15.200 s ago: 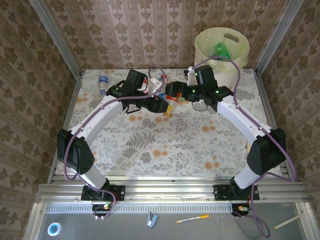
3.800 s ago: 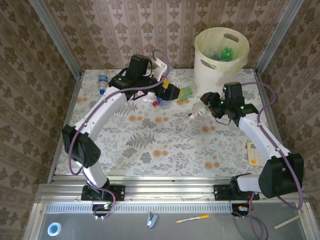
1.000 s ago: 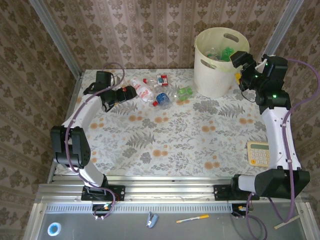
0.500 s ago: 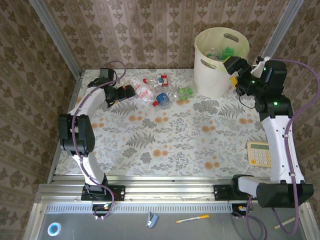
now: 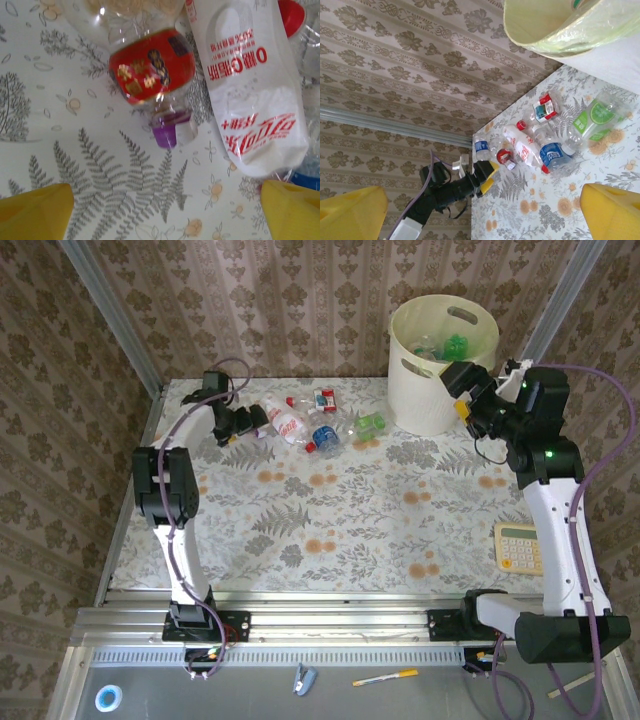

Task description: Throw the plastic bottles in the bin

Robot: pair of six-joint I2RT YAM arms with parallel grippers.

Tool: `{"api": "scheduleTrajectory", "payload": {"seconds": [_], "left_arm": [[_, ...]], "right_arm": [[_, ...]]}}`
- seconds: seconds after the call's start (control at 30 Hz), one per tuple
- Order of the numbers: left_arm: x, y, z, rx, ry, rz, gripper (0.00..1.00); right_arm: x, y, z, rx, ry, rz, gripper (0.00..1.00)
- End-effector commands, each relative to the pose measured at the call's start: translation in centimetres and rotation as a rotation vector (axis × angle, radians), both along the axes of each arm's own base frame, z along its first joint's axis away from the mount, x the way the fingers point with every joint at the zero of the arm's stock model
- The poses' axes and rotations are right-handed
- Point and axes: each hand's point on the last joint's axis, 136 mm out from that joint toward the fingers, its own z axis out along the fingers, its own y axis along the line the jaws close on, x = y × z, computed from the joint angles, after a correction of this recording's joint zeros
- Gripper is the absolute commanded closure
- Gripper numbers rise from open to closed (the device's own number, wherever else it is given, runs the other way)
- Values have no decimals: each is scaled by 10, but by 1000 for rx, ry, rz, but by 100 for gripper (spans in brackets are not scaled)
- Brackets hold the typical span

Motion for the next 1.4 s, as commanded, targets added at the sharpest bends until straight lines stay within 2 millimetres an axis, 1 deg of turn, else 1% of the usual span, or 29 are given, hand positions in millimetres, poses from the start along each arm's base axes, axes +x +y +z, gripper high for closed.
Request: {"api": "scheduleTrajectory", "payload": {"seconds": [0.0,0.2,0.47,0.67,0.77,0.93,1.13,1.37], "left_arm": [[8,-1,3,-22,13,12,6],[13,0,-11,-3,58,37,11],[18,-11,-25,36,102,28,13],[20,-13,-38,79,138,8,18],[21,-11,-42,101,152,-2,26],[17,-5,-49,132,186,-16,42],[13,-1,-48,146,185,-34,60],[6,3,-43,149,176,-57,70]], "right_arm": [[-10,5,-3,-9,5,22,0],[-10,5,-6,-7,13,21,0],[-7,6,-7,-4,13,26,0],[-8,6,-8,-10,14,24,0],[-9,5,-9,-13,15,22,0],[-8,4,-9,-16,14,17,0],[-6,4,-12,-11,18,12,0],[-4,3,-15,-7,25,4,0]]}}
